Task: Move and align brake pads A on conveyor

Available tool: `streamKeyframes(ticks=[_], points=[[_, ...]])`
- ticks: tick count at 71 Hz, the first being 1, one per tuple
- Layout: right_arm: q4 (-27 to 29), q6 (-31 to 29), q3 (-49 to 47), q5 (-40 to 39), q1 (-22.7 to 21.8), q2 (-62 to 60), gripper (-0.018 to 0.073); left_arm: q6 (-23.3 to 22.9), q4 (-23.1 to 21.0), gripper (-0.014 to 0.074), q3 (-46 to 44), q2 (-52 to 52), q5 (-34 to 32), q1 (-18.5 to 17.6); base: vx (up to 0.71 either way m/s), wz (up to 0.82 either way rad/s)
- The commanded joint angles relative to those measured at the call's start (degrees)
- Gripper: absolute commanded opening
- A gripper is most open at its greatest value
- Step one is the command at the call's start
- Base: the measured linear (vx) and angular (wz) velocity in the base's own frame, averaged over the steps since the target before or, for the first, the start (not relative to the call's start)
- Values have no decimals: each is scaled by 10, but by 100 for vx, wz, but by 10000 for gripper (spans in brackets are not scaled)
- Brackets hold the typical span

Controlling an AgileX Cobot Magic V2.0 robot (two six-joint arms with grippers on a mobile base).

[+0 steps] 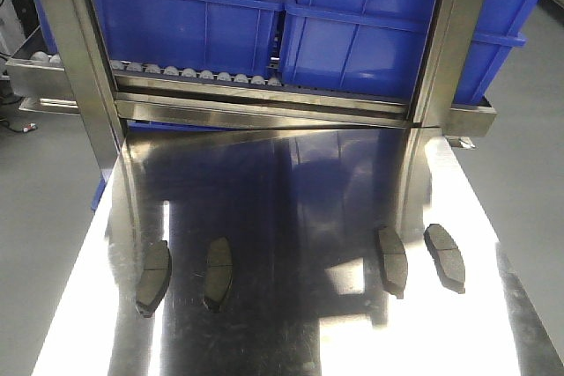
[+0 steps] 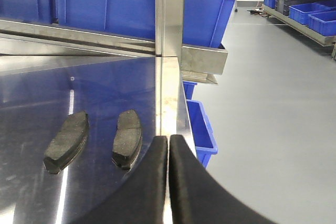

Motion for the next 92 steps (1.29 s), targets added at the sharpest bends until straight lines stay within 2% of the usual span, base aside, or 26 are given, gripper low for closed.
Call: streamKeyframes(ticks=[1,71,78,92], points=[[-2,-4,4,-42,1,-1,-8,0,-6,-6,15,-3,-39,-5,0,0],[-2,-4,4,-42,1,-1,-8,0,-6,-6,15,-3,-44,-5,0,0],[-2,-4,4,-42,1,-1,-8,0,5,-6,15,-3,-54,-5,0,0],[-2,-4,4,-42,1,-1,-8,0,4,-6,-28,4,-60,-5,0,0]])
